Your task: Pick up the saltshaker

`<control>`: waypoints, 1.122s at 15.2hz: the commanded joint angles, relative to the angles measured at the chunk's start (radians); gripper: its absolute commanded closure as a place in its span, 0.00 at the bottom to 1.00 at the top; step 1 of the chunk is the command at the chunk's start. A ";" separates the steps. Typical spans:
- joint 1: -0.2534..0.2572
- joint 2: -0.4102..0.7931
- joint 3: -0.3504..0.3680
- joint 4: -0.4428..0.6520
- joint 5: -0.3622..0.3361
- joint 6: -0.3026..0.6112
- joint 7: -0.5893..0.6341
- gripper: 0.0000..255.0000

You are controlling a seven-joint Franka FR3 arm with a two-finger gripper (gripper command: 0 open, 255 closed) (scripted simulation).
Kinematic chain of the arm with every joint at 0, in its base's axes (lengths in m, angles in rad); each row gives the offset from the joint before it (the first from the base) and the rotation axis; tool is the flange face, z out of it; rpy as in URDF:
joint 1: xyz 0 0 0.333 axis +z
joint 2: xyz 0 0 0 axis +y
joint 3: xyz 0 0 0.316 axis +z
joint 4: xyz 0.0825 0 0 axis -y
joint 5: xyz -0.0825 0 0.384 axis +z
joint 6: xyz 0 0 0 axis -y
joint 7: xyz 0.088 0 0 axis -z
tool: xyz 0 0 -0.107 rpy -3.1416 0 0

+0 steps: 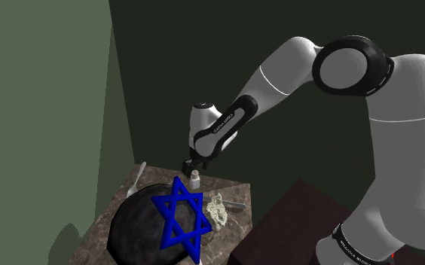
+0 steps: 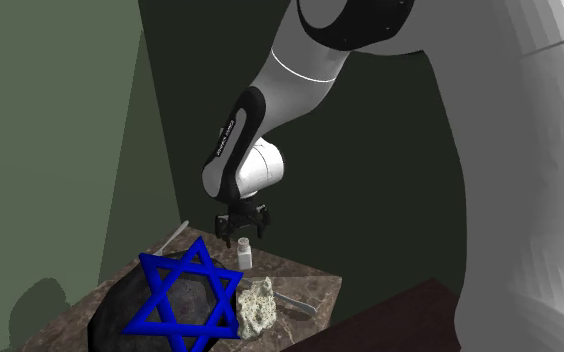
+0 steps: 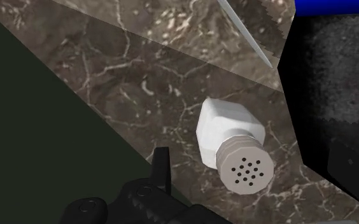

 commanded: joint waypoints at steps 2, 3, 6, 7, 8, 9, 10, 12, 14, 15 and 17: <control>0.004 0.035 -0.004 0.014 -0.004 0.021 0.003 0.00; 0.004 0.035 -0.004 0.014 -0.004 0.021 0.003 0.00; 0.004 0.037 -0.004 0.014 -0.004 0.023 0.004 1.00; 0.004 0.037 -0.004 0.014 -0.004 0.023 0.004 1.00; 0.004 0.037 -0.004 0.014 -0.004 0.023 0.004 1.00; 0.004 0.037 -0.004 0.014 -0.004 0.024 0.004 1.00; 0.005 0.038 -0.004 0.014 -0.004 0.024 0.004 1.00; 0.005 0.037 -0.004 0.014 -0.004 0.024 0.004 1.00; 0.002 0.023 -0.002 0.011 -0.002 0.012 0.002 1.00; 0.001 0.011 -0.001 0.008 -0.001 0.003 0.001 1.00; -0.001 -0.013 0.002 0.002 0.002 -0.015 -0.001 1.00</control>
